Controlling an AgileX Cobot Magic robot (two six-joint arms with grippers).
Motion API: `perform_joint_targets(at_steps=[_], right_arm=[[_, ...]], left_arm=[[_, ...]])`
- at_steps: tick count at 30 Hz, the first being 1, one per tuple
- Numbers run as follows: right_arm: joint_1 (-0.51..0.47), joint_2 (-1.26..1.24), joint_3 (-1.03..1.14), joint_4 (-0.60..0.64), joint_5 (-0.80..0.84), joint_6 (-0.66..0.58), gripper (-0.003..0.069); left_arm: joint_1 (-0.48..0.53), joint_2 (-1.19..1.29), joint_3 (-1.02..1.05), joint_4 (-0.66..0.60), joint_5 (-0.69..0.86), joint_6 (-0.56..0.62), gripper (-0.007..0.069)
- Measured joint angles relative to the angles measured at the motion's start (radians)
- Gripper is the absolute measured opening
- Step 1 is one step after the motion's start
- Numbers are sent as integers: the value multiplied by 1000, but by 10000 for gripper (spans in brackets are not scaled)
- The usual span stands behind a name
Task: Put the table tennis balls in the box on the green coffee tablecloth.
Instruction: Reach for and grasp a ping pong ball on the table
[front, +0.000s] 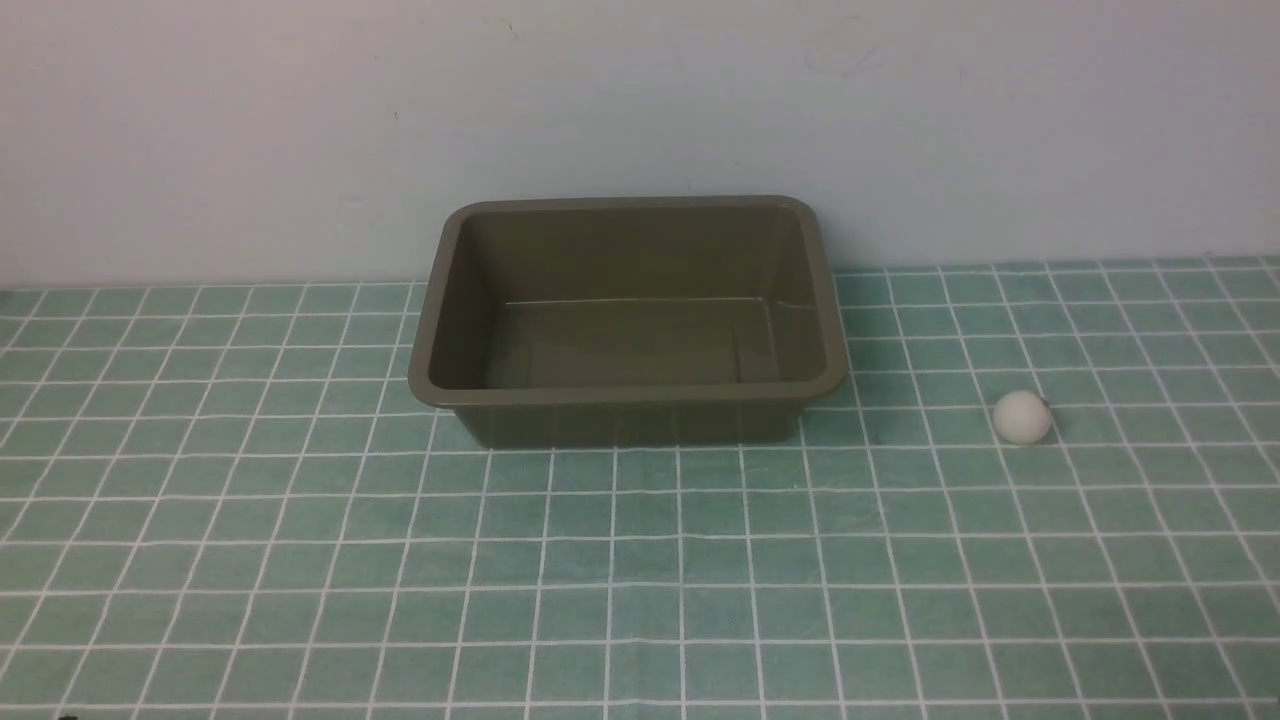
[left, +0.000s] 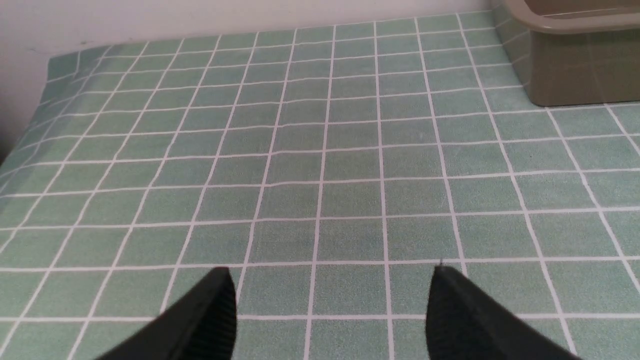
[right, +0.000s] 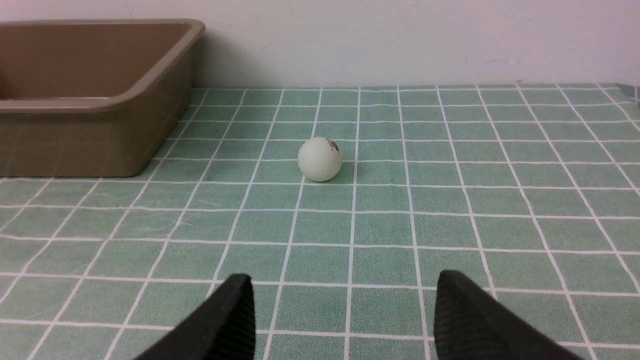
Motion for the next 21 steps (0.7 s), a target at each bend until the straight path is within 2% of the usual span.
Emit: perform_joint_targets(at_steps=[15, 19, 21], right_arm=[[0, 0, 0, -5, -6, 0, 441], [0, 0, 11, -15, -112, 0, 441], [0, 0, 11, -16, -233, 0, 441]], left_arm=[[0, 0, 0, 0, 0, 0, 461], [0, 0, 0, 0, 0, 0, 461], [0, 0, 0, 0, 0, 0, 461]])
